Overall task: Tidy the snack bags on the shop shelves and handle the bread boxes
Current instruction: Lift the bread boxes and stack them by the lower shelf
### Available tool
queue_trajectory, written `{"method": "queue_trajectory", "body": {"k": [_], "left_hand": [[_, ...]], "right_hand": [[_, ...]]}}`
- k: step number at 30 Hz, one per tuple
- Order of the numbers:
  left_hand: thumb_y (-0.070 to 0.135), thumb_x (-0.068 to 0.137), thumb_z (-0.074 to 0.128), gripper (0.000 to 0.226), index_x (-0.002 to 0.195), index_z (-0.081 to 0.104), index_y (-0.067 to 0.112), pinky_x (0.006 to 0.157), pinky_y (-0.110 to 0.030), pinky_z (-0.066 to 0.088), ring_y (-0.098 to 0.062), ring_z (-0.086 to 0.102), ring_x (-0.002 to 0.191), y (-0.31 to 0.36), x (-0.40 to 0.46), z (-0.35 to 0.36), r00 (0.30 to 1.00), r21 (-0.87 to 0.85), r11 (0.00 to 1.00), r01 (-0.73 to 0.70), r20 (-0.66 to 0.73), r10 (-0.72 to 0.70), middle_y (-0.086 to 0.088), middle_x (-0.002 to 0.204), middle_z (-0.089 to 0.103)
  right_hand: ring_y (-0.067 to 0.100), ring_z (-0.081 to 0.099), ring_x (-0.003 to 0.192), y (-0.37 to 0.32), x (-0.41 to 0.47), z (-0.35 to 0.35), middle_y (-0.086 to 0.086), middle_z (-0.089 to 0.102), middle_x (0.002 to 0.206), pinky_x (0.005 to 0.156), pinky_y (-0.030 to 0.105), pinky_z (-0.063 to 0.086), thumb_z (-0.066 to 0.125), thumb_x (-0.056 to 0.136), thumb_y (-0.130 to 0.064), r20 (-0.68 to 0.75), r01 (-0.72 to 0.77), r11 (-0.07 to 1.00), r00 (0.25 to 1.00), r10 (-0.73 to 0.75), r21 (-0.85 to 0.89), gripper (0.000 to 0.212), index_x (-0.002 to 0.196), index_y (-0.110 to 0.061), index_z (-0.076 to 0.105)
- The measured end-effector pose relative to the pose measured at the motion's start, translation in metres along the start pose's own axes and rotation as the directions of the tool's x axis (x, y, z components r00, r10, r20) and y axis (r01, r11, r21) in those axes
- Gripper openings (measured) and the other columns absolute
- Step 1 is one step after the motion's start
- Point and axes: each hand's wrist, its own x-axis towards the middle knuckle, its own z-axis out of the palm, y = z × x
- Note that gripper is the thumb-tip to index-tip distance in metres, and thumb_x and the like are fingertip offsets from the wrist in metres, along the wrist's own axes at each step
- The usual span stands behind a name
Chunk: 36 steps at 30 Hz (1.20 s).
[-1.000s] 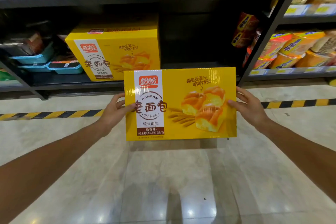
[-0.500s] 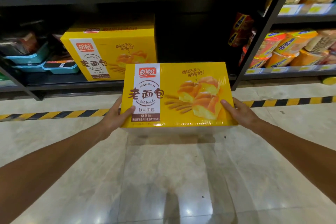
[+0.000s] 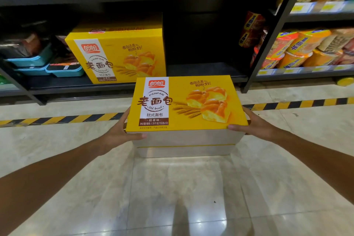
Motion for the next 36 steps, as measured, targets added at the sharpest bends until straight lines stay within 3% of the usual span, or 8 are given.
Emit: {"method": "queue_trajectory", "body": {"k": [4,9,11,15,21,24,32,36], "left_hand": [[0.026,0.061,0.092,0.124,0.157,0.018,0.052,0.105,-0.049,0.052,-0.012,0.056,0.126,-0.002,-0.003,0.001,0.999,0.027,1.000,-0.013,-0.036,0.014,0.026,0.126,0.059],[0.037,0.060,0.093,0.113,0.154,0.032,0.052,0.101,-0.044,0.054,-0.012,0.058,0.124,0.005,0.000,-0.009,0.993,0.031,0.997,-0.070,-0.089,0.073,0.016,0.131,0.065],[0.039,0.063,0.093,0.106,0.153,0.038,0.050,0.099,-0.045,0.057,-0.012,0.067,0.116,0.013,0.006,-0.019,0.989,-0.003,0.996,-0.091,-0.121,0.090,0.011,0.125,0.072],[0.048,0.073,0.087,0.084,0.148,0.048,0.047,0.087,-0.047,0.063,-0.014,0.077,0.094,0.043,0.025,-0.033,0.973,-0.016,0.993,-0.120,-0.203,0.114,0.007,0.104,0.080],[0.072,0.069,0.075,0.075,0.135,0.061,0.038,0.080,-0.046,0.064,-0.019,0.074,0.099,0.064,0.045,-0.039,0.950,0.088,0.989,-0.118,-0.279,0.139,0.013,0.107,0.075],[0.066,0.077,0.071,0.062,0.129,0.061,0.033,0.074,-0.040,0.064,-0.018,0.071,0.096,0.068,0.052,-0.035,0.948,0.092,0.991,-0.101,-0.294,0.123,0.008,0.110,0.070],[0.062,0.084,0.070,0.050,0.127,0.059,0.037,0.073,-0.037,0.062,-0.010,0.069,0.094,0.062,0.057,-0.036,0.944,0.121,0.985,-0.120,-0.292,0.151,0.016,0.104,0.067],[0.063,0.084,0.069,0.052,0.127,0.059,0.036,0.079,-0.044,0.063,-0.014,0.069,0.095,0.063,0.057,-0.037,0.948,0.117,0.987,-0.111,-0.285,0.140,0.013,0.106,0.068]], "right_hand": [[0.016,0.059,0.120,0.007,-0.003,0.007,-0.018,0.059,0.129,0.082,0.023,0.050,0.092,0.065,-0.039,-0.034,0.076,0.991,0.996,-0.080,-0.106,0.106,0.154,-0.034,0.035],[0.004,0.062,0.099,-0.007,-0.011,-0.005,-0.016,0.065,0.114,0.078,0.023,0.051,0.089,0.069,-0.046,-0.154,0.103,0.980,0.980,-0.129,-0.169,0.079,0.137,-0.037,0.051],[0.003,0.066,0.095,-0.016,-0.008,-0.011,-0.014,0.071,0.108,0.082,0.030,0.054,0.085,0.066,-0.055,-0.277,0.126,0.979,0.946,-0.166,-0.159,0.076,0.134,-0.032,0.060],[0.024,0.069,0.089,-0.043,0.005,-0.016,0.003,0.073,0.097,0.076,0.036,0.048,0.076,0.074,-0.066,-0.492,0.070,0.971,0.852,-0.177,-0.229,0.069,0.123,-0.017,0.069],[0.027,0.071,0.096,-0.062,0.031,-0.024,-0.002,0.075,0.107,0.082,0.049,0.062,0.053,0.060,-0.101,-0.509,0.035,0.969,0.846,-0.160,-0.246,0.091,0.115,-0.031,0.073],[0.029,0.068,0.104,-0.069,0.034,-0.024,0.001,0.074,0.119,0.086,0.045,0.057,0.052,0.068,-0.093,-0.516,0.013,0.963,0.842,-0.157,-0.271,0.089,0.126,-0.028,0.071],[0.029,0.067,0.110,-0.069,0.033,-0.023,0.003,0.073,0.123,0.082,0.041,0.051,0.058,0.076,-0.083,-0.529,0.023,0.965,0.833,-0.164,-0.262,0.076,0.126,-0.027,0.071],[0.030,0.066,0.110,-0.070,0.033,-0.022,0.005,0.072,0.125,0.080,0.038,0.048,0.060,0.080,-0.078,-0.528,0.026,0.963,0.832,-0.170,-0.270,0.074,0.129,-0.023,0.069]]}}
